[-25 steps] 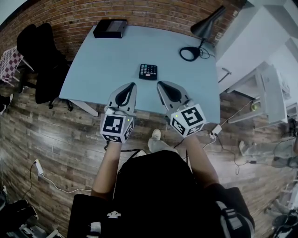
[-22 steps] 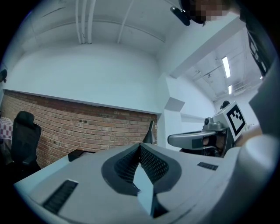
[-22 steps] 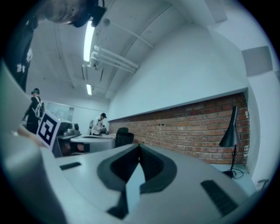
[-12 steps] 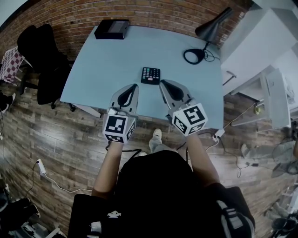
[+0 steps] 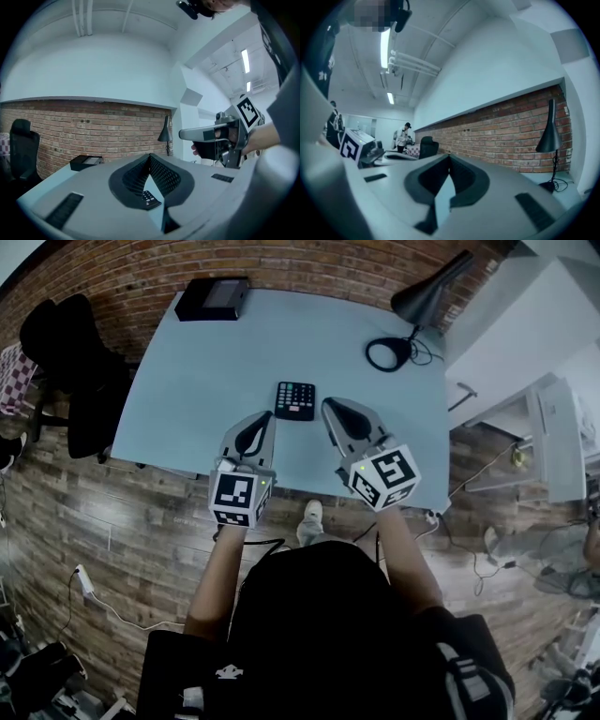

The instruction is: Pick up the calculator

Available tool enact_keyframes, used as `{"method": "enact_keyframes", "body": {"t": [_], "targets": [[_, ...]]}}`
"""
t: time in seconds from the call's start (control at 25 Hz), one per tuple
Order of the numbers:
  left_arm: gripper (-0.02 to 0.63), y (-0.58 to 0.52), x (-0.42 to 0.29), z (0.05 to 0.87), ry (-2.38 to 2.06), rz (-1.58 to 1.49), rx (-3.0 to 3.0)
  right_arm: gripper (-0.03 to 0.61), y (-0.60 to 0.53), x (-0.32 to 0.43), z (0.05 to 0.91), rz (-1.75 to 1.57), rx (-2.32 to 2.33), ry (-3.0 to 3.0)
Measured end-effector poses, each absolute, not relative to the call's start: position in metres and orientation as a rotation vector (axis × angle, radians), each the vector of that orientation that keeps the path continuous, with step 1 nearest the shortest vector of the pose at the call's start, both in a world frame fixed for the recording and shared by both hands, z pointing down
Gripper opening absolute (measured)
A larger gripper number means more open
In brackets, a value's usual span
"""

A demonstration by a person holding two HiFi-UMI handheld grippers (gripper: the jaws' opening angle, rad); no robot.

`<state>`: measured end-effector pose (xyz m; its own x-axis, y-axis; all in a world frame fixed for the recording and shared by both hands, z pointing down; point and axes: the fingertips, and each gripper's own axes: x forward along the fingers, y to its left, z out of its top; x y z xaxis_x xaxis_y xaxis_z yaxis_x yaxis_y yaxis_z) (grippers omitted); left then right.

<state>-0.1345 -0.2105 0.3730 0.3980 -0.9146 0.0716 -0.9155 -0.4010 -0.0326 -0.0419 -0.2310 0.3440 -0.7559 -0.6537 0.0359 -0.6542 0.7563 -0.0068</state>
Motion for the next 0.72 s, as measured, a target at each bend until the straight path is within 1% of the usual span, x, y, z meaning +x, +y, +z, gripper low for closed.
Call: {"method": "enact_keyframes", "body": {"t": [0.48, 0.72], "targets": [[0.003, -0.259, -0.114, 0.442, -1.615, 0.398, 2.641, 0.005, -0.293, -0.029, 0.377, 0.153, 1.040, -2.898], [0.003, -0.283, -0.104, 0.493, -1.537, 0.590, 2.654, 0.005, -0.313, -0.020, 0.401, 0.218, 1.031, -2.871]]}}
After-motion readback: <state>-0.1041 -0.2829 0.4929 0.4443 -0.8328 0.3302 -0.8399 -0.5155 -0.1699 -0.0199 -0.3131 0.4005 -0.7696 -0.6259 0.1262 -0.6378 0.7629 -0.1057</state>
